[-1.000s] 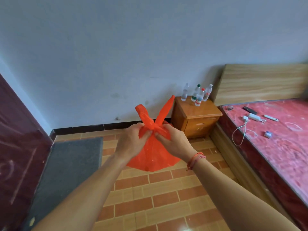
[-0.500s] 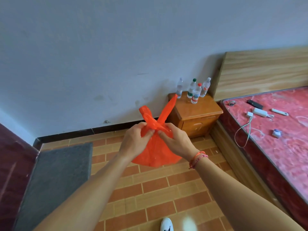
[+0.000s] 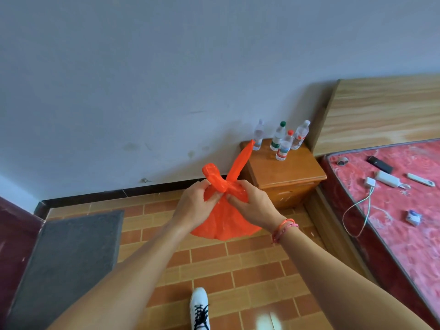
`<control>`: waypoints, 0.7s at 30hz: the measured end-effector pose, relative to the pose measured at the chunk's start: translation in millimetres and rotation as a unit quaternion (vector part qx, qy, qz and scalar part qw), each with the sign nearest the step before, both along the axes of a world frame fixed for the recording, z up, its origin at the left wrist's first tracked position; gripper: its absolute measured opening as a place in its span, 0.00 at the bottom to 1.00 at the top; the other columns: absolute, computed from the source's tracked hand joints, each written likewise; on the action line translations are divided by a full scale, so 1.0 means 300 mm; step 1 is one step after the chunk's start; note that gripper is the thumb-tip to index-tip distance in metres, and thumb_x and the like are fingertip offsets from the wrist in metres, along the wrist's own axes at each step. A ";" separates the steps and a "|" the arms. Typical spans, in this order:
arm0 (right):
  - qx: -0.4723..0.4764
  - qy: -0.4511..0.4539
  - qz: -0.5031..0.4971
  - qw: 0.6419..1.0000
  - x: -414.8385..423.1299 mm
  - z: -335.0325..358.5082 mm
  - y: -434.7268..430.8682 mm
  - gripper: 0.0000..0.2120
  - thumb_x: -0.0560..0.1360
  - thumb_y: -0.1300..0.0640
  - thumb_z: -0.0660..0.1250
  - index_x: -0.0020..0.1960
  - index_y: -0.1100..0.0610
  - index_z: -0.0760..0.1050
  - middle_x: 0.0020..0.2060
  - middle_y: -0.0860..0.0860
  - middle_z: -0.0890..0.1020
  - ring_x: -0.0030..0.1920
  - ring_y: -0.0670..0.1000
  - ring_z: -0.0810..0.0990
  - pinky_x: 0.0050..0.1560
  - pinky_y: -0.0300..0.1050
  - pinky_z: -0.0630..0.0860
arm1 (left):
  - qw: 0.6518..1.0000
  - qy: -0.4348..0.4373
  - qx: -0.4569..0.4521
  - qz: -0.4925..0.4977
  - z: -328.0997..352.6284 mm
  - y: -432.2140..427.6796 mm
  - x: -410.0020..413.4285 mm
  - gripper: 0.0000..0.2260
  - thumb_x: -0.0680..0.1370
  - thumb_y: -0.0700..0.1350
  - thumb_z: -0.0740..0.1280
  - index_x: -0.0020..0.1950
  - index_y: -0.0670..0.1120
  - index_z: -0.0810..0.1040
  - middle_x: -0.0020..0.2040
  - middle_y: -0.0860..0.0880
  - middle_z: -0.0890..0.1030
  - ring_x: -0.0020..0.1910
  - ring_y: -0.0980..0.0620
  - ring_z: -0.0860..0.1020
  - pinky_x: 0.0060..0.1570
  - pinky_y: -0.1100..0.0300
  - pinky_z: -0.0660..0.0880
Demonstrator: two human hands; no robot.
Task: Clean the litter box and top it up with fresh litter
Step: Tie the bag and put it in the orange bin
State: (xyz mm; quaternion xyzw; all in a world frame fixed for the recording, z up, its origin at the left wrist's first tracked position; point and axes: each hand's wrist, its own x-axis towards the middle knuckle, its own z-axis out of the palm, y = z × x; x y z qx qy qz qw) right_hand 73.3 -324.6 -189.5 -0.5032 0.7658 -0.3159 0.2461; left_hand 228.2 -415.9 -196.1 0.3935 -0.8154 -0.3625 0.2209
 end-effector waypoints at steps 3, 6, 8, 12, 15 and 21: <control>0.011 -0.006 0.001 1.000 -0.058 -0.033 -0.097 0.19 0.77 0.46 0.67 0.65 0.51 0.72 0.54 0.48 0.82 0.57 0.52 0.79 0.49 0.40 0.70 | 1.000 0.003 0.007 -0.006 -0.034 -0.088 -0.055 0.10 0.79 0.50 0.69 0.60 0.51 0.82 0.51 0.53 0.83 0.53 0.50 0.80 0.43 0.77 0.67; 0.026 -0.008 0.002 1.000 -0.111 -0.066 -0.215 0.22 0.76 0.45 0.67 0.67 0.51 0.70 0.56 0.49 0.81 0.58 0.53 0.79 0.53 0.42 0.72 | 1.000 0.007 0.006 -0.010 -0.071 -0.204 -0.109 0.10 0.79 0.51 0.69 0.58 0.51 0.82 0.49 0.54 0.82 0.52 0.51 0.80 0.41 0.73 0.67; 0.046 -0.006 0.005 0.999 -0.149 -0.090 -0.304 0.23 0.75 0.45 0.68 0.67 0.52 0.69 0.56 0.50 0.81 0.58 0.53 0.79 0.53 0.44 0.73 | 1.000 0.010 0.013 -0.011 -0.105 -0.298 -0.144 0.09 0.79 0.51 0.70 0.58 0.51 0.83 0.50 0.53 0.83 0.52 0.52 0.80 0.44 0.71 0.69; 0.087 -0.003 0.019 0.996 -0.216 -0.143 -0.495 0.24 0.74 0.48 0.69 0.67 0.53 0.68 0.56 0.51 0.81 0.57 0.55 0.79 0.53 0.46 0.74 | 0.998 0.002 0.053 -0.026 -0.209 -0.484 -0.211 0.08 0.78 0.55 0.69 0.55 0.56 0.82 0.51 0.52 0.84 0.52 0.51 0.81 0.53 0.54 0.77; 0.112 -0.011 0.030 0.993 -0.254 -0.206 -0.618 0.24 0.73 0.49 0.70 0.66 0.53 0.68 0.55 0.52 0.81 0.56 0.58 0.80 0.52 0.50 0.75 | 0.996 -0.006 0.082 -0.027 -0.274 -0.591 -0.250 0.10 0.77 0.53 0.69 0.57 0.54 0.82 0.51 0.54 0.82 0.52 0.53 0.81 0.54 0.54 0.76; 0.125 -0.002 0.019 0.992 -0.331 -0.364 -0.764 0.21 0.72 0.48 0.67 0.63 0.45 0.66 0.51 0.52 0.83 0.51 0.60 0.81 0.44 0.51 0.76 | 0.992 -0.046 0.110 -0.049 -0.407 -0.741 -0.347 0.12 0.77 0.51 0.70 0.59 0.51 0.81 0.48 0.52 0.80 0.48 0.52 0.80 0.49 0.58 0.75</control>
